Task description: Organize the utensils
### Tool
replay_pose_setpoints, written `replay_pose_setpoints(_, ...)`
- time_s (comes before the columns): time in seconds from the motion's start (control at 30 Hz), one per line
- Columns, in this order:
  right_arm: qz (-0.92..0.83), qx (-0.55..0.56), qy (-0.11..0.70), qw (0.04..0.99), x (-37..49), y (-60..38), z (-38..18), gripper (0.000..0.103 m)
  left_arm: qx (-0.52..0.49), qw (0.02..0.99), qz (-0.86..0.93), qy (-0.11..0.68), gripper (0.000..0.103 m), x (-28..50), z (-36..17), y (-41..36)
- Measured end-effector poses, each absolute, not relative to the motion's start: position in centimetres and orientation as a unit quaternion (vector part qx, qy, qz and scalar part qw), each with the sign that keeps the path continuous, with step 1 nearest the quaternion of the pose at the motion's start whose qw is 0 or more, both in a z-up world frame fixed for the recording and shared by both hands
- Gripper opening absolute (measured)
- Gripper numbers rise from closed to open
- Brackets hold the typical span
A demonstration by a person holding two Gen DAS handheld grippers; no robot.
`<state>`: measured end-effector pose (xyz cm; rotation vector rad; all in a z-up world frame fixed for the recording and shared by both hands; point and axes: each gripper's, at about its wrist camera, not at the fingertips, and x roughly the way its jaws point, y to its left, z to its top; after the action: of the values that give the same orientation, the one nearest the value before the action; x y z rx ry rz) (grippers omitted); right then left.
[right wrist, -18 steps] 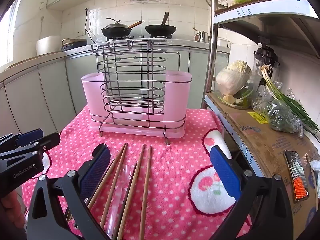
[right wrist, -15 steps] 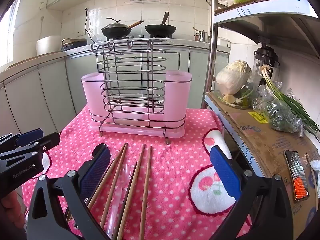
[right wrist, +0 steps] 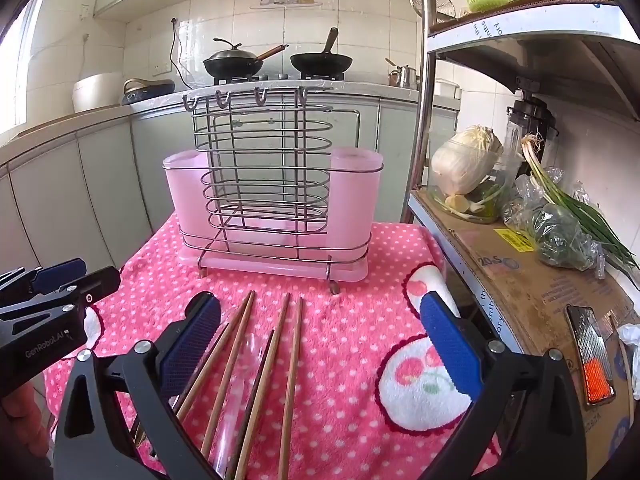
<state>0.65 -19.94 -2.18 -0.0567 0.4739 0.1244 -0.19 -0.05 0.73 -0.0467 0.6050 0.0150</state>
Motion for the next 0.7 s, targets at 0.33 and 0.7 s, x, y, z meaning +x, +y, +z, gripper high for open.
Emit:
replay_pose_setpoints(0.33, 0.061, -0.025, 0.227, 0.972, 0.36, -20.05, -1.76, 0.100, -0.022, 0.957, 0.006, 0.290, 0.052, -0.48, 1.10, -0.36)
replay_pose_setpoints(0.7, 0.063, -0.024, 0.220, 0.973, -0.07, -20.10, -1.44, 0.100, -0.021, 0.958, 0.005, 0.287, 0.052, -0.88, 1.36, -0.39)
